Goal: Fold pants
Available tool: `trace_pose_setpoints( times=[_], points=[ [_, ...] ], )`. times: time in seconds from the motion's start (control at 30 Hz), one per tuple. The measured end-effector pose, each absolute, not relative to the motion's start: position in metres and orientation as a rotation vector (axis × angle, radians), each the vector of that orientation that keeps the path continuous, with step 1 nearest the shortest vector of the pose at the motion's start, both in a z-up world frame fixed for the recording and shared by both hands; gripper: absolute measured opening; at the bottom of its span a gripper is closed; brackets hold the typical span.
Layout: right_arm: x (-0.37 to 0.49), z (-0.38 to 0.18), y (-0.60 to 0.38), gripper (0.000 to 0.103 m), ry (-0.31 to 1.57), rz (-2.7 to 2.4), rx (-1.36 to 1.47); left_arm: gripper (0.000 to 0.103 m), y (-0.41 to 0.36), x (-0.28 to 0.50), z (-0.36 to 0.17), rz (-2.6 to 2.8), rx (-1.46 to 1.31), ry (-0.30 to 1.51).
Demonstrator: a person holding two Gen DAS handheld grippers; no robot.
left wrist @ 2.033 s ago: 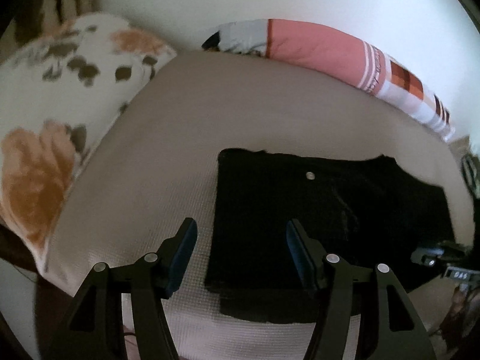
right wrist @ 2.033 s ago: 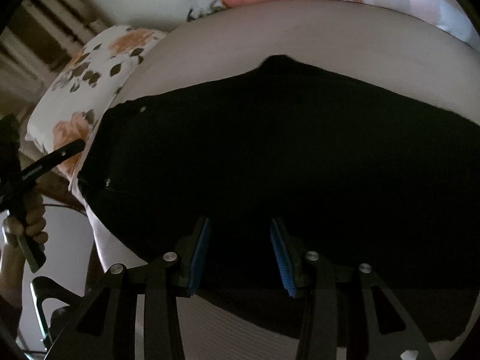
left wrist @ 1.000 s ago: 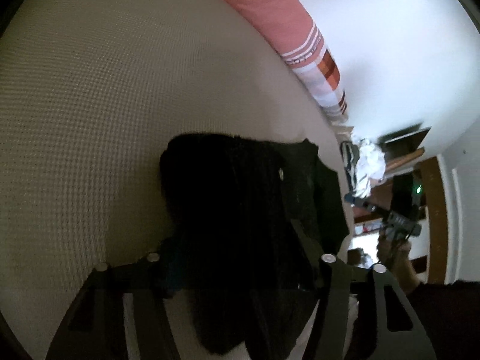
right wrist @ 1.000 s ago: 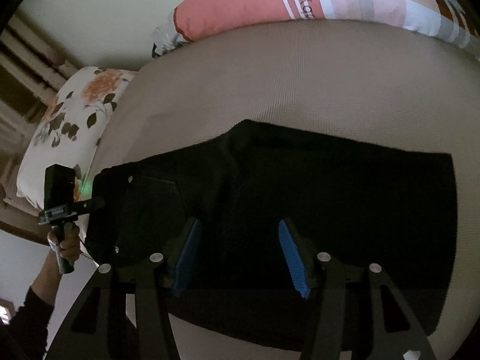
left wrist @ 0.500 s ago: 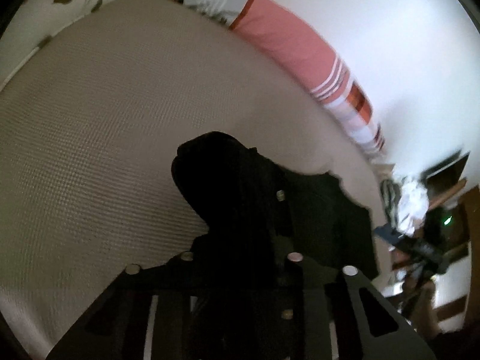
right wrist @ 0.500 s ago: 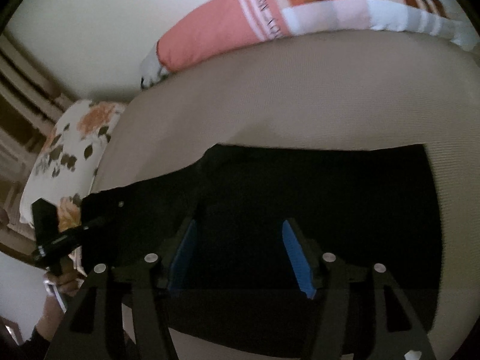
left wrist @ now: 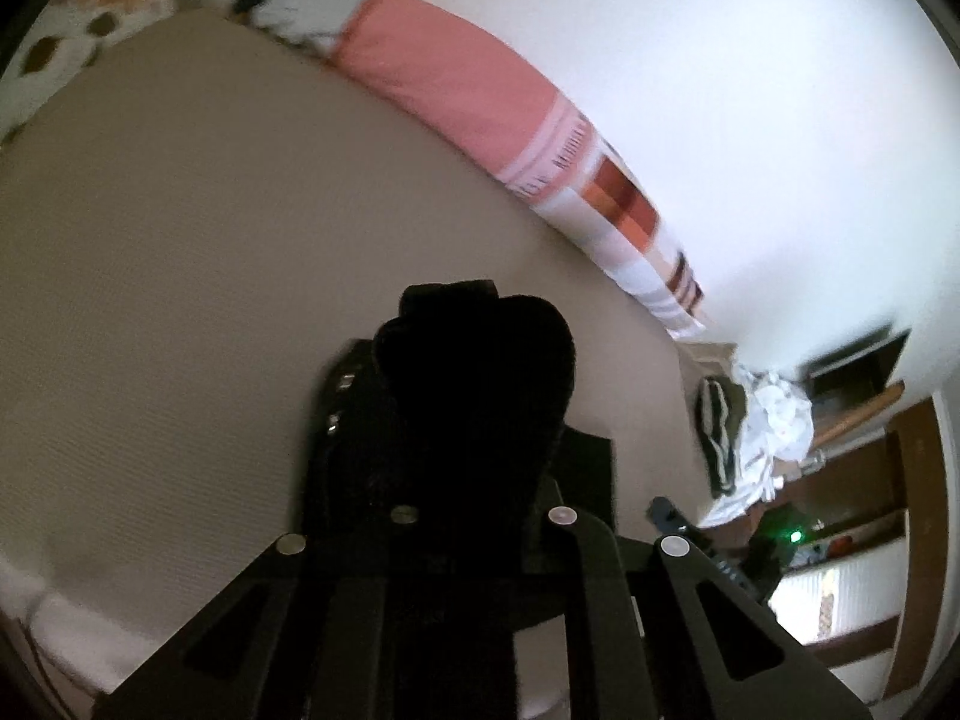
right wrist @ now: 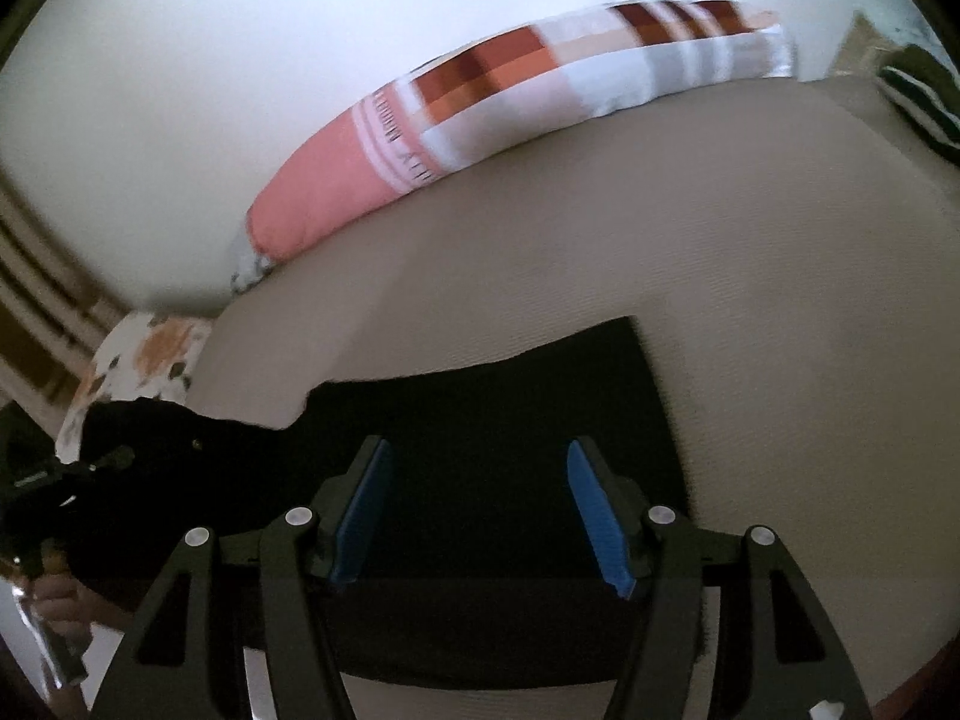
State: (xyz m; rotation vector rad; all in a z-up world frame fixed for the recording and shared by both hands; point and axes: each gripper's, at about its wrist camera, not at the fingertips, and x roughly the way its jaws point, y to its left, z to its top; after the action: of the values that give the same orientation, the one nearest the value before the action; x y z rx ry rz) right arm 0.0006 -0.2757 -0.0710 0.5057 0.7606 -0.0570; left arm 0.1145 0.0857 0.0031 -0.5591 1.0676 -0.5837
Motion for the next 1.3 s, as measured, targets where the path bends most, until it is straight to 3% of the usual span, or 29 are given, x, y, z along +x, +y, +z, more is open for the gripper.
trace_pose_setpoints(
  times=[0.33,0.63,0.73,0.8,1.0,1.3],
  points=[
    [-0.019,-0.074,-0.307,0.059,0.675,-0.163,0.561,0.011,-0.057,0.109,-0.019,-0.655,-0.334,1.080],
    [-0.021,-0.067,-0.319,0.060,0.653,-0.163,0.600,0.018,-0.092,0.092,-0.054,-0.617,-0.193,1.071],
    [-0.021,-0.067,-0.318,0.060,0.654,-0.156,0.587,0.037,-0.092,0.087,-0.049,-0.639,-0.190,1.045],
    [-0.021,-0.067,-0.316,0.060,0.657,-0.155,0.573,0.057,-0.088,0.082,-0.041,-0.667,-0.208,1.022],
    [-0.016,-0.073,-0.310,0.060,0.692,-0.126,0.553,0.068,-0.055,0.068,-0.014,-0.609,-0.180,0.897],
    [0.017,-0.112,-0.290,0.062,0.941,0.227,0.638,0.068,0.025,0.067,-0.038,-0.294,-0.109,0.921]
  ],
)
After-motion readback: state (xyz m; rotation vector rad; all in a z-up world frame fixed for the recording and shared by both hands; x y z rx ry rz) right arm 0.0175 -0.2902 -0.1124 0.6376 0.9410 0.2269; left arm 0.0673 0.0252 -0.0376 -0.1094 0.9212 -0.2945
